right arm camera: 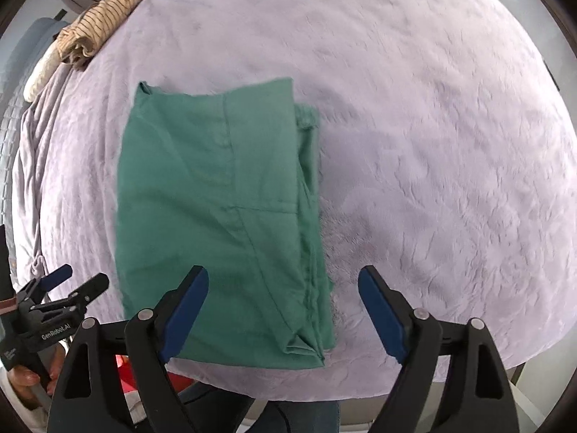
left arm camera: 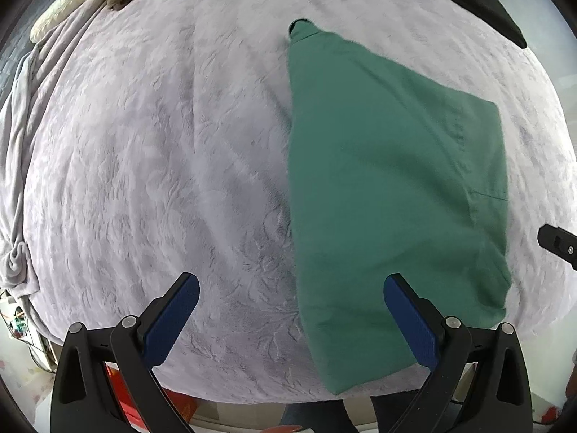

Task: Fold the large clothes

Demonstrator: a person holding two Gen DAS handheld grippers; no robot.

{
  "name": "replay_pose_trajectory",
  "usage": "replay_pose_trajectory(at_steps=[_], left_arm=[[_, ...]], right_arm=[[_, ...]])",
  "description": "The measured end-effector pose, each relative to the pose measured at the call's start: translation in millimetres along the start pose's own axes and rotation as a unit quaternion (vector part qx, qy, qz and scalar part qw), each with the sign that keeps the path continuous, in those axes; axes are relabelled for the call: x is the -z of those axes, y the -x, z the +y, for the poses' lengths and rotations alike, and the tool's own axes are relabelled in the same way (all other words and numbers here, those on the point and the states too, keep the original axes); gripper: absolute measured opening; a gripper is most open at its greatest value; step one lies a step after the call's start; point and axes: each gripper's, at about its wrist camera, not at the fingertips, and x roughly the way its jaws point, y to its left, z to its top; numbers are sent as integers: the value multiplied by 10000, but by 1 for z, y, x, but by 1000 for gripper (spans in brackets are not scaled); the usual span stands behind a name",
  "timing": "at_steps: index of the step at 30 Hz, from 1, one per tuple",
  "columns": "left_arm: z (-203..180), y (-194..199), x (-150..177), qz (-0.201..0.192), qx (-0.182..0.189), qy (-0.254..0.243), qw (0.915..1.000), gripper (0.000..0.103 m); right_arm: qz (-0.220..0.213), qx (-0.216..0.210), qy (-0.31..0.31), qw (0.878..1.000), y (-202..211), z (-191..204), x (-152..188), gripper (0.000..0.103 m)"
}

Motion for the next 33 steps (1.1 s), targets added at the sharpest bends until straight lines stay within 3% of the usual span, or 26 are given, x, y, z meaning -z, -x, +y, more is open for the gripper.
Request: replay_pose_trajectory(at_steps=[5, 16, 23, 33], left_arm=[[-9, 14, 2, -139, 33, -113, 9998, 103], [-14, 29, 2, -388, 16, -98, 9992, 103], [-17, 31, 0, -413, 74, -200, 9989, 103], [-18, 31, -3, -436, 74, -184, 9989, 103]], right_arm=[[-249, 73, -80, 9996, 14, 3, 0, 88], [-337, 477, -31, 9983, 30, 9, 13, 88], [-308, 1005, 18, 9945, 36, 15, 12, 89], [-489, 723, -131, 9961, 37, 12, 12, 89]])
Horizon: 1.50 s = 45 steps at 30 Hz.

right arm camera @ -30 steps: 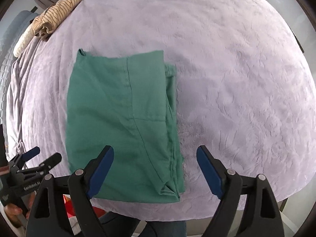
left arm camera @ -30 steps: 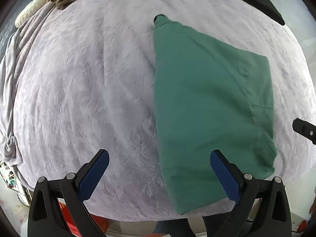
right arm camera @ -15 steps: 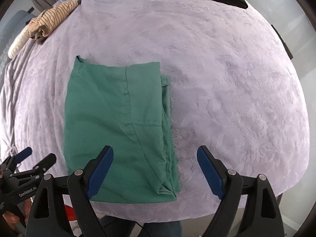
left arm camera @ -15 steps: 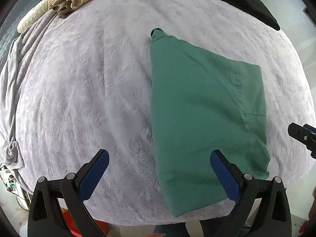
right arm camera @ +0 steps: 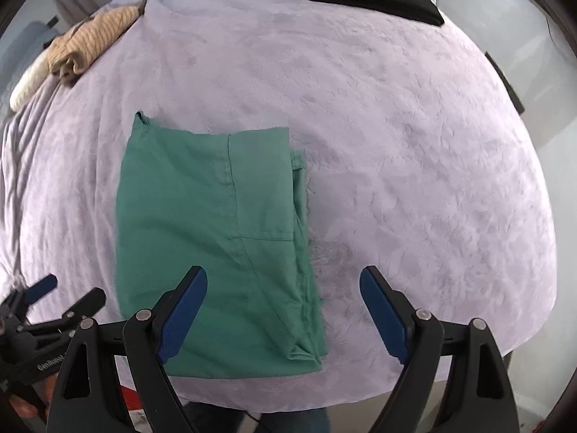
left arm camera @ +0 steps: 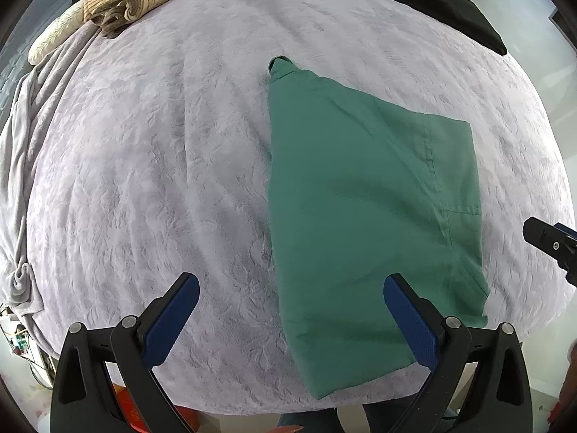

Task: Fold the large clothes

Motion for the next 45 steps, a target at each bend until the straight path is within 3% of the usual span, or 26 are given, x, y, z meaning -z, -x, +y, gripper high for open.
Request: replay_pose_trajectory(at_steps=[45], left_arm=[[2, -2, -3, -18, -68, 1, 10000, 103]], right_arm=[[112, 78, 185, 9997, -4, 7, -8, 89]])
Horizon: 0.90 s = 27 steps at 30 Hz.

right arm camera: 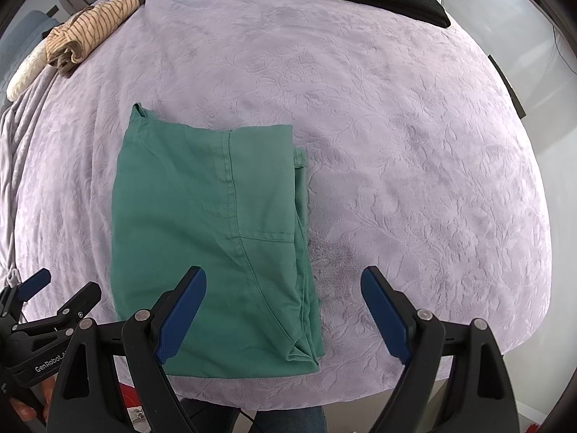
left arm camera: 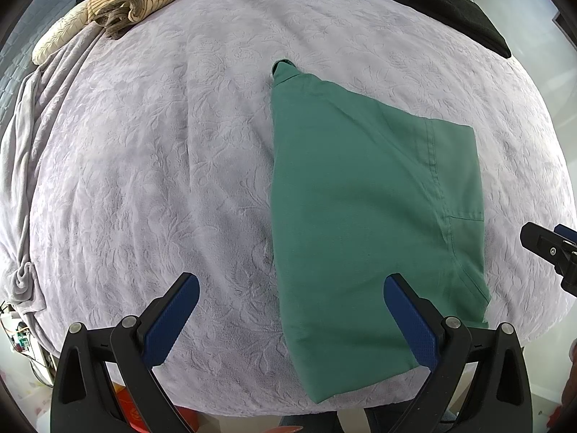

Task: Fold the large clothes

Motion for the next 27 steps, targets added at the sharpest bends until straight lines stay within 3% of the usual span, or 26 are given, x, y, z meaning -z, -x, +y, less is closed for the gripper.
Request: replay_pose_trajectory(at_steps=[27], left_arm=[[0, 0, 0, -41, -78, 54, 9999, 103]], right_arm=[[49, -29, -33, 10000, -2, 0, 3, 89]])
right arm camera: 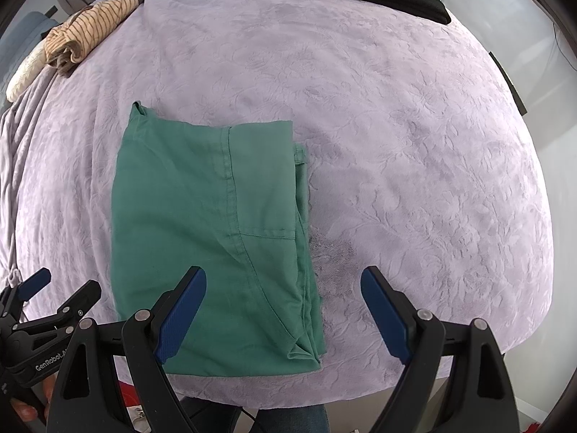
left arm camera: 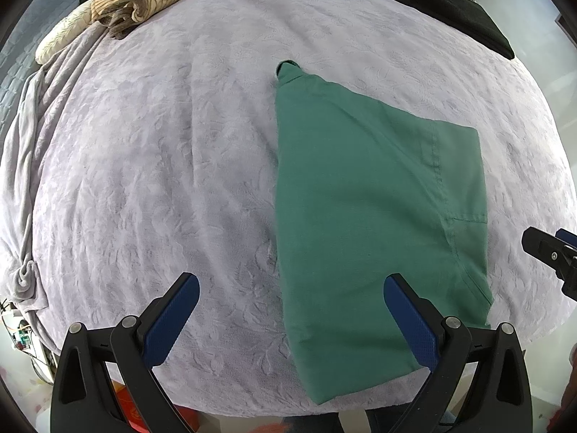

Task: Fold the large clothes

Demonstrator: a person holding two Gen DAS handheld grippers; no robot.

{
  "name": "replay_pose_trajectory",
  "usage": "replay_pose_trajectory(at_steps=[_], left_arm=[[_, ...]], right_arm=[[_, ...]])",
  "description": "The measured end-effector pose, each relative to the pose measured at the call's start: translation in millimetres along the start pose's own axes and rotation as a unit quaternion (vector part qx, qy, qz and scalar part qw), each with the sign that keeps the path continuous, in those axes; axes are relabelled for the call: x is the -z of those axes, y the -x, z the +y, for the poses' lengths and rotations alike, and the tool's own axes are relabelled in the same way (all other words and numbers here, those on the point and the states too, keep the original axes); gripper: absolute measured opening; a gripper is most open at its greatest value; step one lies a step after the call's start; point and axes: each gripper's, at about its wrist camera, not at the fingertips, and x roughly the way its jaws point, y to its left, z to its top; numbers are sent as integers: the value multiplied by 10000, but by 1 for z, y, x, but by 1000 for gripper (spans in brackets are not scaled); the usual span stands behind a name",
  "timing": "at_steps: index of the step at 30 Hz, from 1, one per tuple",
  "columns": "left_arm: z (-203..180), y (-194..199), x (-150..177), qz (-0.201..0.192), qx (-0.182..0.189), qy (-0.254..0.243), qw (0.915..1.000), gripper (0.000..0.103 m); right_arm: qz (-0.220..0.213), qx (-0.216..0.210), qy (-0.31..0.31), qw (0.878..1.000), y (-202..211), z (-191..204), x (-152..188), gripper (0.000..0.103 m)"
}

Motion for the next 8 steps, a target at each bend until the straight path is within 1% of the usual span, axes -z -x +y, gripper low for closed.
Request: replay_pose_trajectory(at_steps=[3, 8], left_arm=[[3, 0, 0, -33, -55, 89, 9999, 103], [1, 2, 1, -94, 16, 33, 9999, 103]], right_arm=[[14, -3, -9, 10000, 0, 0, 0, 89], [37, -2, -17, 10000, -2, 0, 0, 89]])
